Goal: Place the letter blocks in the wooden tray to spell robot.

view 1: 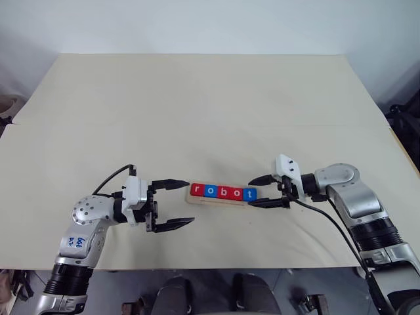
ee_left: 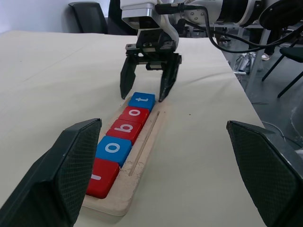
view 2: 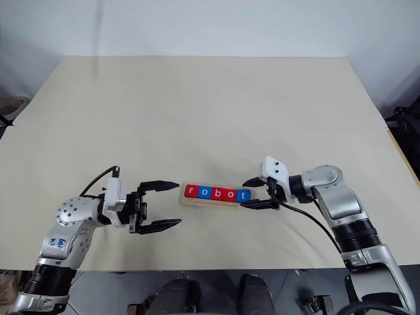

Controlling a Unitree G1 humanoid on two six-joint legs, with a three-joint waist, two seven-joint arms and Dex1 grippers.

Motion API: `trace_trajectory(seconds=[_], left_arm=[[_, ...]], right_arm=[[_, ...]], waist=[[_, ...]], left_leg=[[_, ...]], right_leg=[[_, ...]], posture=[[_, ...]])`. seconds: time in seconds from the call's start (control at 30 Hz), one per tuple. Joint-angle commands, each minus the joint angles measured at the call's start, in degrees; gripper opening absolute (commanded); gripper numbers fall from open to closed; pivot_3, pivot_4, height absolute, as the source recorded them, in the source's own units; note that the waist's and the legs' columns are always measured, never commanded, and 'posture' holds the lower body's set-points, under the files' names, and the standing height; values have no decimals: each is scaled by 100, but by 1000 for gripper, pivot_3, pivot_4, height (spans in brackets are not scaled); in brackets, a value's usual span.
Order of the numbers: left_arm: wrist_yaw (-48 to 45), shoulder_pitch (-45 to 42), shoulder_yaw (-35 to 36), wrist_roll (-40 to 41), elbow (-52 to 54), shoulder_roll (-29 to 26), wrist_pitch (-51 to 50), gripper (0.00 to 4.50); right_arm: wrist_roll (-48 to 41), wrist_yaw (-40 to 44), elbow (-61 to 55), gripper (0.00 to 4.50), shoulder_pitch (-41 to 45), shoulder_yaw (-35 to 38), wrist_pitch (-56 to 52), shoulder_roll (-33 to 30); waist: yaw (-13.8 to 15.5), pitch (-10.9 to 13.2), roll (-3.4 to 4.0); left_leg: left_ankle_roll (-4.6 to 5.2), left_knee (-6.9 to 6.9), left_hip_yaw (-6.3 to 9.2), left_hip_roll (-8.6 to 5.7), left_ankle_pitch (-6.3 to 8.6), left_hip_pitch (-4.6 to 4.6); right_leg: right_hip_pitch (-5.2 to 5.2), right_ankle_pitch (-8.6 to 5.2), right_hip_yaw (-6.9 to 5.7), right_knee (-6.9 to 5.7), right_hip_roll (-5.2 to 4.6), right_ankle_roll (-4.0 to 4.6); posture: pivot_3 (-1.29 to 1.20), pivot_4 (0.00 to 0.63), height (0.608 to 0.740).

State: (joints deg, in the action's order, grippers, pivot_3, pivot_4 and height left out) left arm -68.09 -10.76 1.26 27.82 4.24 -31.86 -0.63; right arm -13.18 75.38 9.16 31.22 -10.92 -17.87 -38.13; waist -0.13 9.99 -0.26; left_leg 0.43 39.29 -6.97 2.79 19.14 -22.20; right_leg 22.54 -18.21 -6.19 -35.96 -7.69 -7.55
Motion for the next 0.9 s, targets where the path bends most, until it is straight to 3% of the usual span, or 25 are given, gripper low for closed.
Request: trace_trajectory(seconds=[0.03,0.2,0.63,0.9], left_arm=[[42,45,92,44,246,-30,81,4500],[39,56,90,48,225,-33,96,4500],[19,-8,69,39,144,-9,131,4500],[64,-2,82,33,160,-15,133,4500]], right_arm=[[-208,38,-241,4473,37,214,-43,-73],[-359,92,-307,4473,-34,425,-145,-316],[-253,133,-310,149,-249,324,3,-407],[-90,29,-173,68,-203,204,192,-215]], waist=[[0,0,0],[10,0,0],[2,0,0],[4,0,0]], left_leg=[[0,0,0,0,0,0],[0,0,0,0,0,0],[0,0,-1,0,0,0],[0,0,-1,0,0,0]], right_leg=[[0,0,0,0,0,0],[0,0,0,0,0,0],[0,0,0,0,0,0],[0,0,1,0,0,0]], posture=[[0,150,740],[0,150,740],[0,150,740],[0,150,740]])
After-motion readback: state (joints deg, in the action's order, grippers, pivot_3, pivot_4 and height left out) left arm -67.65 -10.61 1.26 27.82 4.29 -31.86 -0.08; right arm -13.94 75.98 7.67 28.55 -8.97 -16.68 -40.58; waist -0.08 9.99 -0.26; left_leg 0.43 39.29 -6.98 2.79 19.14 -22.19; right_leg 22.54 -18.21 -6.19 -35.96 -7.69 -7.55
